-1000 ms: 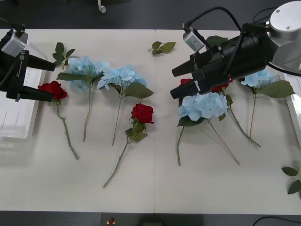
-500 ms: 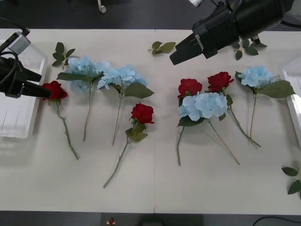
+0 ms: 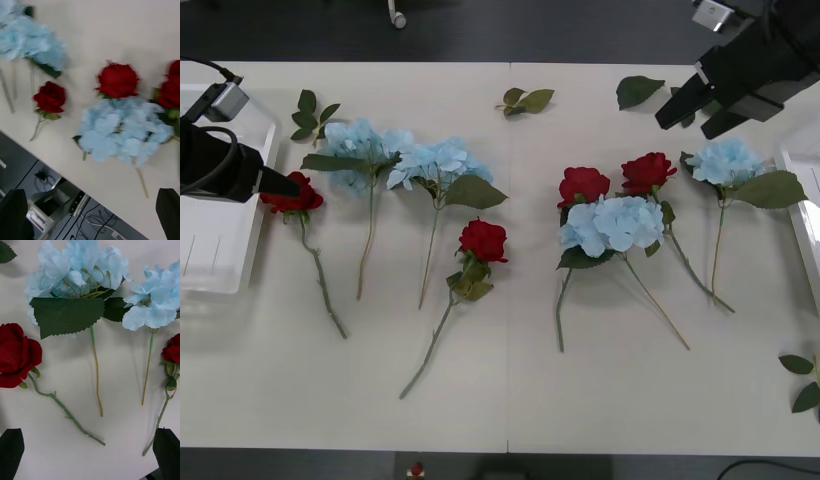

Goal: Put the red flowers into the right box and the blue flowers into the left box

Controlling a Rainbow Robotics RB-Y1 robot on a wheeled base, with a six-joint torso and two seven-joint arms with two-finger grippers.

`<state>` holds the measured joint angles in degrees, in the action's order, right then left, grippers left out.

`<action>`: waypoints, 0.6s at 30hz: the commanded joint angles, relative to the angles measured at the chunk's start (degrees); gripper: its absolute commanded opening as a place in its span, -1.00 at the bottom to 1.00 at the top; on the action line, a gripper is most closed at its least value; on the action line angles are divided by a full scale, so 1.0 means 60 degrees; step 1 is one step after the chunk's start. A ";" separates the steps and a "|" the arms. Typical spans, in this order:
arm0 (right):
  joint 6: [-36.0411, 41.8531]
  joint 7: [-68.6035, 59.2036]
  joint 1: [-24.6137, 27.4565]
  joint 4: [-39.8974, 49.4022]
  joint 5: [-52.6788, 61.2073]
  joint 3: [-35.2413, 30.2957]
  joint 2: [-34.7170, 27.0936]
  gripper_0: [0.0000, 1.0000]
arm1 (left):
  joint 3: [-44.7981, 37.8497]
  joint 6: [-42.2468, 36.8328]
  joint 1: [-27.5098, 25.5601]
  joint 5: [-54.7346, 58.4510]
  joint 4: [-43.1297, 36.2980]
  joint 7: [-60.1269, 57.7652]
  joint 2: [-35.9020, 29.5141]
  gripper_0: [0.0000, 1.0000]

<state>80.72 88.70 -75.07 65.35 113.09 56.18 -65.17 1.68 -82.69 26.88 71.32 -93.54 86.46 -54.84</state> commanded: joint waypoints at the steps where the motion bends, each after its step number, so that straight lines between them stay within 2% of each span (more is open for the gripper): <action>1: 0.0258 -0.0061 -0.0217 -0.0052 -0.1564 -0.0135 -0.0608 1.00 | -0.0280 0.0026 -0.0116 -0.1106 -0.0699 -0.1901 0.0571 1.00; 8: 0.0726 -0.0149 0.0383 -0.0096 -0.2941 -0.0149 -0.1048 1.00 | -0.0119 -0.0076 -0.0218 -0.2425 -0.0699 -0.3600 0.0952 1.00; 14: -0.0226 -0.0574 0.1833 0.0007 -0.2999 -0.0706 -0.1136 1.00 | 0.0379 -0.0062 -0.0218 -0.3670 -0.0523 -0.4772 0.0952 1.00; 18: -0.0797 -0.1628 0.2317 0.0373 -0.3644 -0.0735 -0.0916 1.00 | 0.0555 0.0085 -0.0203 -0.4021 -0.0201 -0.5065 0.0952 1.00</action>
<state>77.19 86.06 -60.86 65.83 93.68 51.57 -70.52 4.91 -82.83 25.88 48.20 -95.61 57.98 -47.75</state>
